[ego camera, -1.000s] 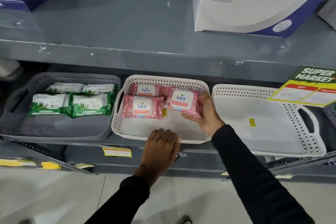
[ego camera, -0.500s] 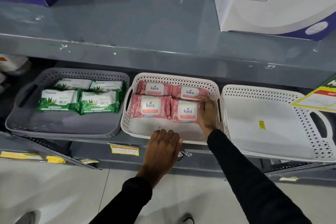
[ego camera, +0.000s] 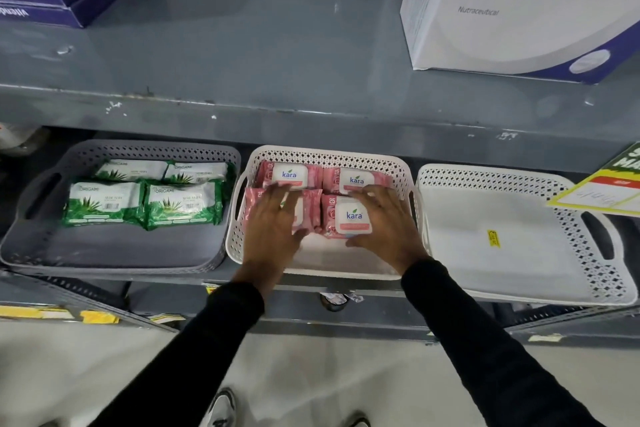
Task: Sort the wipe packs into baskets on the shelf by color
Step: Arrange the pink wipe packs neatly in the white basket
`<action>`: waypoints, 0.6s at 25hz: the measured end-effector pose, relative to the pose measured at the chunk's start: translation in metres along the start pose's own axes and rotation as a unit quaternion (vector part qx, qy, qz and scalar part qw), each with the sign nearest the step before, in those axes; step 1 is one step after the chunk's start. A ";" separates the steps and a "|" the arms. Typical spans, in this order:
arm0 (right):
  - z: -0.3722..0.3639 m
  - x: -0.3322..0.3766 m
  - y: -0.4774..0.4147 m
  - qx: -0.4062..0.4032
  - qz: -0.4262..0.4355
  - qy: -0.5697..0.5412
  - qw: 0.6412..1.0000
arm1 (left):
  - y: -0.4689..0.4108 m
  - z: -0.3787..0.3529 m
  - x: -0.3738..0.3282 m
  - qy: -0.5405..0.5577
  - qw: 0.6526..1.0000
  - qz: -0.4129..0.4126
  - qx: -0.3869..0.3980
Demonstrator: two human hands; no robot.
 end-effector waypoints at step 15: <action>-0.011 0.005 0.003 0.093 -0.029 0.029 0.995 | -0.018 -0.020 0.035 -0.107 0.981 -0.084 0.141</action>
Point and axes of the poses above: each hand's wrist, its own y-axis away from the middle knuckle, its own z-axis out of the back of the hand, x = y × z, the point moved 1 cm from there along -y, towards the middle knuckle, and after that the axes turned 5 degrees about z, right-handed, at the moved point
